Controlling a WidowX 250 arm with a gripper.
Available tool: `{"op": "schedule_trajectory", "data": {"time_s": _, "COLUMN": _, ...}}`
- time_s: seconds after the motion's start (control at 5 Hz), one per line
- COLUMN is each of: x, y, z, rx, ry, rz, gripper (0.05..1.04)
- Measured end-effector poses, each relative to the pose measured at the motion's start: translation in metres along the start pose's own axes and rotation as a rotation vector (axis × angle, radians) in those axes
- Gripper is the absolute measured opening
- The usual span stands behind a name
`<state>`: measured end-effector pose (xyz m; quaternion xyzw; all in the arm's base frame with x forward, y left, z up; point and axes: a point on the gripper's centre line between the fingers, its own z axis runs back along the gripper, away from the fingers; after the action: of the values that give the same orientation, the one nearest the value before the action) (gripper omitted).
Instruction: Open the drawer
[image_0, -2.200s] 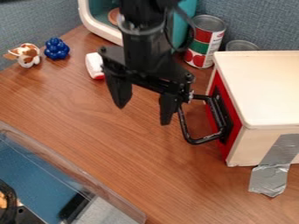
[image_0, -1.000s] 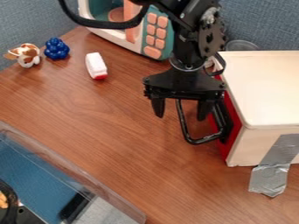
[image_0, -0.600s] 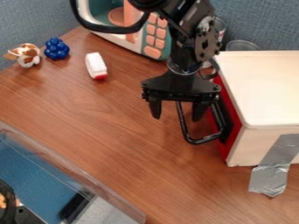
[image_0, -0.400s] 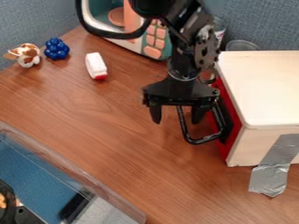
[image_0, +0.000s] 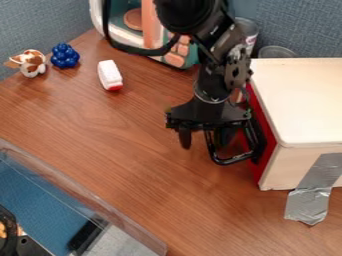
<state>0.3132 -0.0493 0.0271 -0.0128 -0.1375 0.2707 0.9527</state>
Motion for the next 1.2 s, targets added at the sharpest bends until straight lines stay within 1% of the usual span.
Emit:
{"op": "schedule_trajectory", "data": {"time_s": 0.2, "x": -0.001, "y": -0.002, "z": 0.001, "rx": 0.006, "ry": -0.005, "rz": -0.014, "gripper": 0.375}}
{"op": "schedule_trajectory", "data": {"time_s": 0.4, "x": -0.002, "y": -0.001, "z": 0.004, "rx": 0.019, "ry": 0.021, "rz": -0.027, "gripper": 0.181}}
{"op": "schedule_trajectory", "data": {"time_s": 0.6, "x": -0.001, "y": 0.013, "z": 0.009, "rx": 0.066, "ry": 0.053, "rz": -0.031, "gripper": 0.153}}
{"op": "schedule_trajectory", "data": {"time_s": 0.8, "x": -0.002, "y": 0.033, "z": 0.011, "rx": 0.104, "ry": 0.083, "rz": -0.038, "gripper": 0.153}}
{"op": "schedule_trajectory", "data": {"time_s": 1.0, "x": -0.003, "y": 0.052, "z": 0.013, "rx": 0.134, "ry": 0.107, "rz": -0.044, "gripper": 0.152}}
{"op": "schedule_trajectory", "data": {"time_s": 1.2, "x": -0.004, "y": 0.060, "z": 0.012, "rx": 0.148, "ry": 0.122, "rz": -0.063, "gripper": 0.152}}
